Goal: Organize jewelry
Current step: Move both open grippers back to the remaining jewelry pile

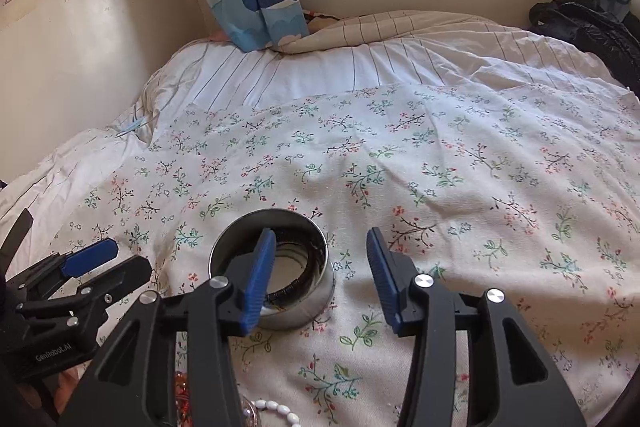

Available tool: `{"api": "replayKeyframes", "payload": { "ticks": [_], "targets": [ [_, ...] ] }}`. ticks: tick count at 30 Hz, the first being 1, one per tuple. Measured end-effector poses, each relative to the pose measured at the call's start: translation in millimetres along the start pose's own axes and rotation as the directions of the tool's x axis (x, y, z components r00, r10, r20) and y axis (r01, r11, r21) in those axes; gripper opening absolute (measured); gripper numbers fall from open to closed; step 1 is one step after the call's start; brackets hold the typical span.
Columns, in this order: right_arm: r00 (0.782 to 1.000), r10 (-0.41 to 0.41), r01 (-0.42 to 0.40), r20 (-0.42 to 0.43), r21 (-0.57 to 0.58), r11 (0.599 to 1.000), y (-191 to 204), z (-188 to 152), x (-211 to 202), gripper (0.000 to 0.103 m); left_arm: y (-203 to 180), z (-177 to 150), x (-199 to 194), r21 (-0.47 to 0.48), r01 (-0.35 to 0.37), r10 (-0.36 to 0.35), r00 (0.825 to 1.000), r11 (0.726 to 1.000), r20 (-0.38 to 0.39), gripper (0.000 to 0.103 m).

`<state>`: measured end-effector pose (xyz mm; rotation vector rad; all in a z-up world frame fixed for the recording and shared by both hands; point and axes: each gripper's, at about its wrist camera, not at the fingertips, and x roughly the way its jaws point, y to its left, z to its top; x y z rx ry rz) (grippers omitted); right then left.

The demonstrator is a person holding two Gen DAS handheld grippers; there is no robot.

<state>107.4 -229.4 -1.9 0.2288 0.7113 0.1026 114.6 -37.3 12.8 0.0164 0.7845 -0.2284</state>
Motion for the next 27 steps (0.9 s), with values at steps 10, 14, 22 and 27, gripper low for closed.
{"api": "replayKeyframes", "payload": {
  "ticks": [10,14,22,27],
  "targets": [
    [0.999,0.005,-0.003,-0.041,0.055,0.998,-2,-42,-42,0.056,-20,-45,-32,0.077,-0.024,0.028,0.999,0.997,-0.039,0.071],
    [0.998,-0.002,0.005,-0.067,0.054,0.999,0,-59,-51,0.057,-26,-55,-44,0.085,-0.025,0.029,0.999,0.996,-0.043,0.071],
    [0.997,-0.026,0.03,-0.079,0.054,0.998,0,-78,-65,0.064,-33,-71,-62,0.1,-0.024,0.029,0.998,0.995,-0.049,0.072],
    [0.997,-0.04,0.044,-0.061,0.055,0.998,0,-80,-73,0.067,-36,-79,-70,0.109,-0.024,0.03,0.998,0.994,-0.054,0.072]
  ]
}}
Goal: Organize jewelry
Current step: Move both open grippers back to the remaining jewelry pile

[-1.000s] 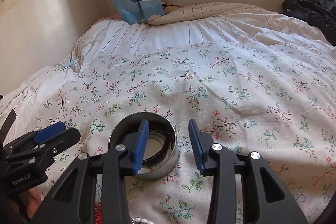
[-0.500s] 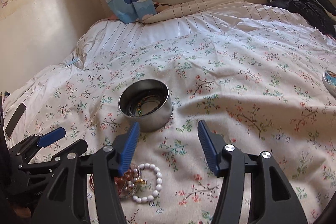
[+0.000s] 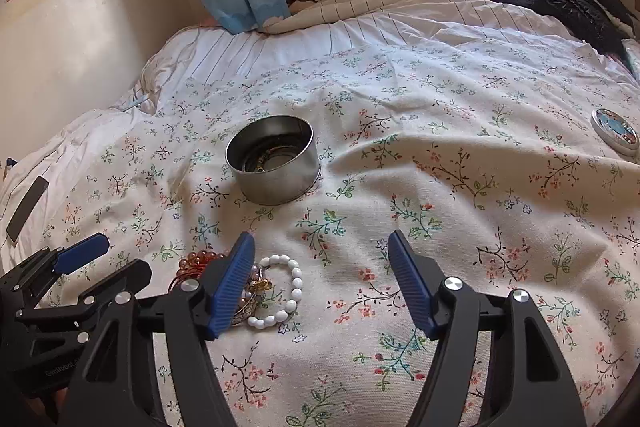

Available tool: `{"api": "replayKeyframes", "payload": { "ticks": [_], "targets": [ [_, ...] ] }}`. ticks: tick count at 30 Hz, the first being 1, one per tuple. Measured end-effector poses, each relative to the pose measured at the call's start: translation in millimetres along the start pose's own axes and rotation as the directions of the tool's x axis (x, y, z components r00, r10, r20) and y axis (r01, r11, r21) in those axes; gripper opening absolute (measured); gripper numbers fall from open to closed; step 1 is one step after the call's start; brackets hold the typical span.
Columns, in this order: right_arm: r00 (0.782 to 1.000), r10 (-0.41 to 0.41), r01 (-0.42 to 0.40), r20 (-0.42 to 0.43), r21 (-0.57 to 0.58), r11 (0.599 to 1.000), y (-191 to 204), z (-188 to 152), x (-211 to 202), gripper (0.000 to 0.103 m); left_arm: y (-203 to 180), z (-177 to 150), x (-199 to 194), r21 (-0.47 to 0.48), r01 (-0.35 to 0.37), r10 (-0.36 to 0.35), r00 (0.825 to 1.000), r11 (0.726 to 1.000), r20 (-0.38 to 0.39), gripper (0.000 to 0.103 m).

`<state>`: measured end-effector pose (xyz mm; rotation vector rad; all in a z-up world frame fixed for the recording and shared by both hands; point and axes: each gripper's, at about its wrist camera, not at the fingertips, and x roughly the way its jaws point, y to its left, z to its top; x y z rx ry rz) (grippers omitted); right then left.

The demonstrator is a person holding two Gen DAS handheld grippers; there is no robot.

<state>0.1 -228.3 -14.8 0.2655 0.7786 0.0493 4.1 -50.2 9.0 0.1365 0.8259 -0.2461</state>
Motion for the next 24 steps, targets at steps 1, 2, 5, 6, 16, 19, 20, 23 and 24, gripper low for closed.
{"api": "replayKeyframes", "payload": {
  "ticks": [1,2,5,6,16,19,20,23,24],
  "targets": [
    [1.0,-0.001,0.001,0.002,0.002,1.0,0,0,-1,0.068,-1,-2,-1,0.002,0.0,0.0,1.0,1.0,-0.002,0.072],
    [1.0,-0.002,0.002,0.004,0.003,1.0,0,0,-2,0.068,-1,-3,-3,0.004,0.0,0.0,1.0,1.0,-0.003,0.072],
    [1.0,-0.005,0.004,0.012,0.008,1.0,-1,-1,-5,0.068,-3,-6,-6,0.009,-0.002,0.002,1.0,1.0,-0.009,0.073],
    [1.0,-0.005,0.005,0.016,0.01,1.0,-1,-1,-6,0.068,-4,-8,-7,0.011,-0.003,0.003,1.0,1.0,-0.011,0.073],
    [1.0,-0.003,0.001,0.03,0.04,0.999,-8,0,-9,0.071,-15,-24,0,0.054,-0.009,0.012,0.998,0.999,-0.058,0.073],
    [1.0,0.003,-0.005,0.025,0.045,0.999,-10,0,-7,0.071,-18,-24,3,0.067,-0.008,0.012,0.998,0.998,-0.063,0.073],
    [1.0,0.006,-0.007,0.023,0.045,0.999,-10,0,-7,0.071,-20,-24,5,0.074,-0.009,0.013,0.998,0.997,-0.066,0.073],
    [1.0,0.011,-0.012,0.02,0.044,0.999,-10,-1,-6,0.071,-24,-23,12,0.081,0.005,0.001,0.997,0.997,-0.083,0.073],
    [1.0,0.012,-0.013,0.019,0.045,0.999,-10,-1,-6,0.071,-24,-23,14,0.082,0.014,-0.007,0.996,0.997,-0.09,0.073]
  ]
}}
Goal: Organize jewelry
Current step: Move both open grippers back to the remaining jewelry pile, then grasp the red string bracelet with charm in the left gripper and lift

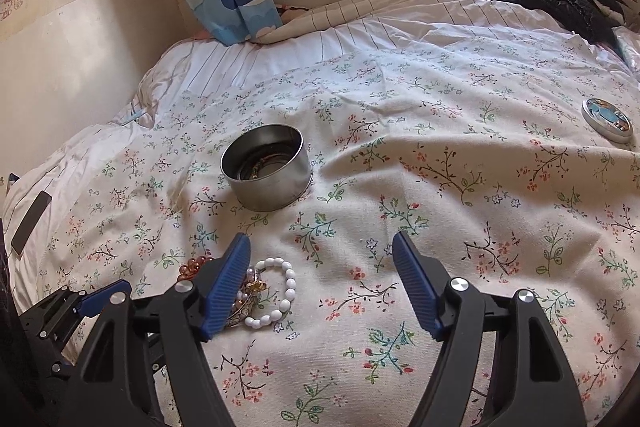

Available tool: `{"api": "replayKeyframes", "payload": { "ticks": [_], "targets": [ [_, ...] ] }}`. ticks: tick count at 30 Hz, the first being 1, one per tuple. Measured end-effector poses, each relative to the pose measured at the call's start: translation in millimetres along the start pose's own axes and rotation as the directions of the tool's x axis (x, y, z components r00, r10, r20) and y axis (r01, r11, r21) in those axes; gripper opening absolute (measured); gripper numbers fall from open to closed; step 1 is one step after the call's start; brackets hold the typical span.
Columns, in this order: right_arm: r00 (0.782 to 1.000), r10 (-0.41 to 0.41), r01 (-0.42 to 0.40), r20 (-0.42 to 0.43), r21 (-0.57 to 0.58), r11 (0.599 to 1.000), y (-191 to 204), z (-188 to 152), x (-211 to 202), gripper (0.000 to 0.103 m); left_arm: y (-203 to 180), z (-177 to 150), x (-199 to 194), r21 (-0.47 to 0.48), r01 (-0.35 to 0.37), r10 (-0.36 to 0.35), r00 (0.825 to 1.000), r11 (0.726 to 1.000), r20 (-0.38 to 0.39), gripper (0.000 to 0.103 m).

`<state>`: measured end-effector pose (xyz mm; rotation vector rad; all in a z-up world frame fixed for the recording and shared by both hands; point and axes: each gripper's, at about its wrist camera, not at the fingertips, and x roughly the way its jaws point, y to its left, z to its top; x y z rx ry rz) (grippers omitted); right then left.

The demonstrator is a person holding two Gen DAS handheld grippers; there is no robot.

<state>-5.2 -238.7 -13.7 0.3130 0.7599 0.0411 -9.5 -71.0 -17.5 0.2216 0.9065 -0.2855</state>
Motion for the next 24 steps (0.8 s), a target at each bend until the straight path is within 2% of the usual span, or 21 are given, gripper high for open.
{"api": "replayKeyframes", "payload": {
  "ticks": [5,6,7,9,11,12,14,19,24],
  "targets": [
    [1.0,0.006,-0.006,-0.001,0.011,1.0,-2,1,1,0.073,-6,4,12,0.026,0.005,-0.004,1.0,1.0,-0.016,0.072],
    [1.0,0.007,-0.007,-0.001,0.013,1.0,-3,1,1,0.073,-6,5,15,0.026,0.009,-0.009,1.0,1.0,-0.022,0.069],
    [1.0,0.008,-0.008,-0.001,0.014,1.0,-3,1,1,0.073,-6,6,18,0.024,0.016,-0.016,1.0,1.0,-0.026,0.063],
    [1.0,0.01,-0.01,0.0,0.016,1.0,-3,1,1,0.074,-5,9,26,0.02,0.039,-0.037,0.998,0.999,-0.055,0.025],
    [1.0,0.01,-0.01,0.002,0.017,1.0,-3,1,1,0.077,-2,8,31,0.004,0.096,-0.095,0.993,0.995,-0.066,0.01],
    [1.0,0.01,-0.011,0.003,0.018,1.0,-3,2,1,0.077,-2,8,32,0.001,0.102,-0.102,0.992,0.995,-0.068,0.004],
    [1.0,0.013,-0.013,0.001,0.021,1.0,-4,1,1,0.077,-1,7,28,0.001,0.106,-0.106,0.993,0.994,-0.049,0.0],
    [1.0,0.012,-0.012,-0.008,0.021,1.0,-4,0,2,0.077,15,9,16,-0.065,0.156,-0.156,0.988,0.986,0.007,0.0],
    [1.0,0.012,-0.012,-0.012,0.026,1.0,-5,1,4,0.077,11,9,18,-0.031,0.17,-0.17,0.985,0.985,-0.02,0.002]
  ]
}}
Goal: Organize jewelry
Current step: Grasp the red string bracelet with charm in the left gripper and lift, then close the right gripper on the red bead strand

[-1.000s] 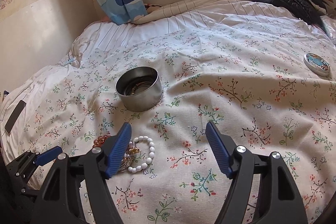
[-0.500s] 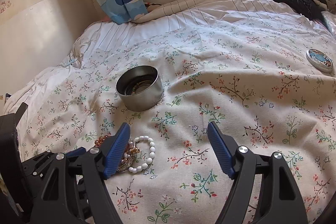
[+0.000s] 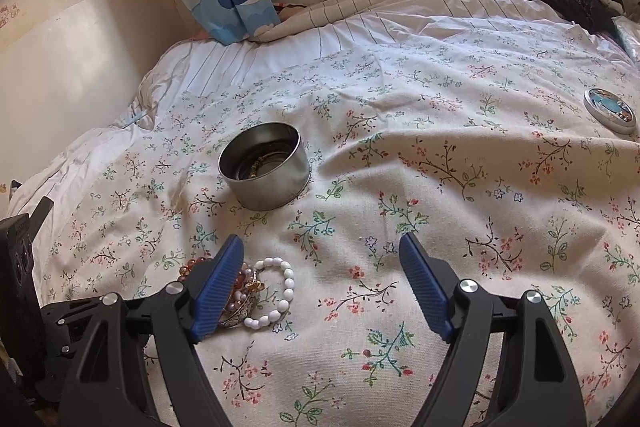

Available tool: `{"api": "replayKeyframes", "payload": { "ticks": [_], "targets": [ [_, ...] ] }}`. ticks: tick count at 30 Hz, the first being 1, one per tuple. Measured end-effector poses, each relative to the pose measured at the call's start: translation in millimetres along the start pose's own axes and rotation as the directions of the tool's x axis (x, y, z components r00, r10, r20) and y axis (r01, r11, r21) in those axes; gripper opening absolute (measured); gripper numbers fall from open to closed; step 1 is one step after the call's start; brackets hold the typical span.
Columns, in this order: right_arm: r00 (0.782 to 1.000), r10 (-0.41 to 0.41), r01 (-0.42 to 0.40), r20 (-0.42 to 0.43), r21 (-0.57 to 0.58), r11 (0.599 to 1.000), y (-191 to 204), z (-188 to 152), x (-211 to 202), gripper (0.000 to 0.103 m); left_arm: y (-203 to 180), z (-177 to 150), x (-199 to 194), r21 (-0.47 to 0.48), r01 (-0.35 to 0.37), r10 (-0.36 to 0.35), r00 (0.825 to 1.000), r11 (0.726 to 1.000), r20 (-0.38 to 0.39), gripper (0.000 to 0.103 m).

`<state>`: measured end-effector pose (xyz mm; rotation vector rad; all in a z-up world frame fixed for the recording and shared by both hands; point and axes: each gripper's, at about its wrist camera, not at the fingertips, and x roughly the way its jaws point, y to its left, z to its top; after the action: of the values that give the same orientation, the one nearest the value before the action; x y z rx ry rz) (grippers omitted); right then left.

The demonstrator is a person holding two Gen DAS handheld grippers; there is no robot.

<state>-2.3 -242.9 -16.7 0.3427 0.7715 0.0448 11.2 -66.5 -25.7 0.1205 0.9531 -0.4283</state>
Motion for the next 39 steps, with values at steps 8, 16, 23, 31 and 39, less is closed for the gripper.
{"api": "replayKeyframes", "payload": {
  "ticks": [8,16,23,31,39],
  "targets": [
    [1.0,0.006,-0.006,-0.002,-0.004,1.0,0,0,2,0.077,-19,11,13,0.068,-0.058,0.058,0.998,0.996,0.011,0.054],
    [1.0,0.011,-0.011,-0.007,-0.001,1.0,0,0,3,0.077,2,12,10,-0.023,-0.018,0.019,1.0,1.0,0.016,0.006],
    [0.999,0.028,-0.028,-0.022,-0.017,0.999,4,-1,5,0.077,54,12,-36,-0.229,0.11,-0.07,0.982,0.967,0.178,0.006],
    [0.982,0.155,-0.174,-0.107,-0.199,0.964,52,-14,15,0.077,75,10,-54,-0.293,0.121,-0.047,0.968,0.948,0.247,0.006],
    [0.96,0.231,-0.276,-0.159,-0.378,0.884,105,-29,22,0.077,93,6,-58,-0.33,0.167,-0.083,0.964,0.929,0.253,0.006]
  ]
}}
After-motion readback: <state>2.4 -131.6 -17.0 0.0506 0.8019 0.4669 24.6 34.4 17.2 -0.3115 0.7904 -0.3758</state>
